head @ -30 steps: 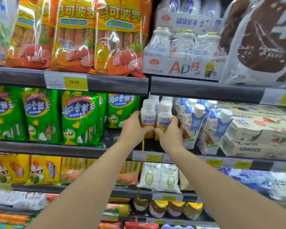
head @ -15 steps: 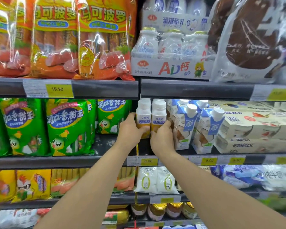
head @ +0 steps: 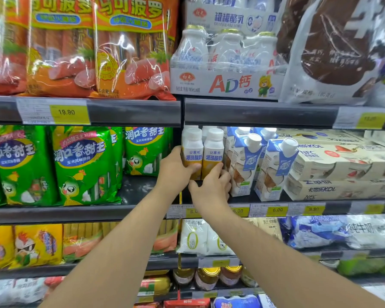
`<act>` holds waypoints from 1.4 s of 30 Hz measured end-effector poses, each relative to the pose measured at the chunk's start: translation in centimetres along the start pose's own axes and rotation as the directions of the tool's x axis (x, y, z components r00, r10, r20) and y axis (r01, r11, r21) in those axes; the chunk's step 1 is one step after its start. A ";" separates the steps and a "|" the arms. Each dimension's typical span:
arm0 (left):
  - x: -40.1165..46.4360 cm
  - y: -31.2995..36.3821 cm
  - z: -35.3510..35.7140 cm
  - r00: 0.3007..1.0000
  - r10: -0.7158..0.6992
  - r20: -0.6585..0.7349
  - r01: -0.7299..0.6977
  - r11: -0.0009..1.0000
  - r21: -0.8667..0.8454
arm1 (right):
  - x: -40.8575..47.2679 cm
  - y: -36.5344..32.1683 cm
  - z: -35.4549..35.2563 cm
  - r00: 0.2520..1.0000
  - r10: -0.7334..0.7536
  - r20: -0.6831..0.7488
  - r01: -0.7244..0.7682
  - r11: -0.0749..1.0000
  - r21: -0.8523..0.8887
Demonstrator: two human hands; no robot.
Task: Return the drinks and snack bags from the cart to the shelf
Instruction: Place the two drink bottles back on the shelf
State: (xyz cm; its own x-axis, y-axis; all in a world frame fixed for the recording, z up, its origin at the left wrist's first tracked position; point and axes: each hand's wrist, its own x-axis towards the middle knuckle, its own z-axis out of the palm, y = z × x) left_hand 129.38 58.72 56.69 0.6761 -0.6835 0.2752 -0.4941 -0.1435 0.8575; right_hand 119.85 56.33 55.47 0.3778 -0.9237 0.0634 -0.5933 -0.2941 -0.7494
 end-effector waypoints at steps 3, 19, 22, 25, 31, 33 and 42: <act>-0.1 -0.1 0.1 1.000 0.003 0.005 -0.003 1.000 -0.010 | 0.0 -0.3 0.0 0.999 0.015 0.031 -0.016 1.000 0.024; -0.1 0.1 -0.3 0.999 0.040 0.020 -0.042 0.989 0.141 | 0.0 0.0 -0.3 0.996 -0.001 0.084 -0.008 0.994 0.107; -0.3 0.2 -0.1 1.000 0.025 0.009 -0.026 0.988 0.151 | 0.1 0.2 -0.4 0.995 0.001 0.096 -0.011 0.995 0.101; -0.4 0.3 0.0 1.000 -0.003 0.011 0.002 0.988 0.155 | 0.0 0.5 -0.6 0.995 -0.003 0.100 -0.009 0.993 0.121; -1.8 0.4 -0.3 0.997 -0.064 0.035 0.056 0.981 0.187 | -0.5 1.1 -1.2 0.991 -0.047 0.129 0.042 0.998 0.041; -2.6 0.6 -1.0 0.994 -0.086 0.074 0.068 0.974 0.214 | -0.9 1.2 -1.7 0.983 -0.073 0.166 0.076 0.997 -0.011; -8.8 3.5 -7.4 0.880 -0.320 0.352 -0.063 0.655 0.753 | -3.8 2.8 -6.8 0.882 -0.280 0.378 0.333 0.940 -0.080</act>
State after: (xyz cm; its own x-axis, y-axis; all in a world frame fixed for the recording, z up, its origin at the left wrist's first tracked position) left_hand 125.68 69.53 60.50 0.5608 -0.8069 -0.1856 -0.7776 -0.5903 0.2165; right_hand 111.96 57.38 57.63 0.7684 -0.6398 0.0170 -0.4884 -0.6033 -0.6305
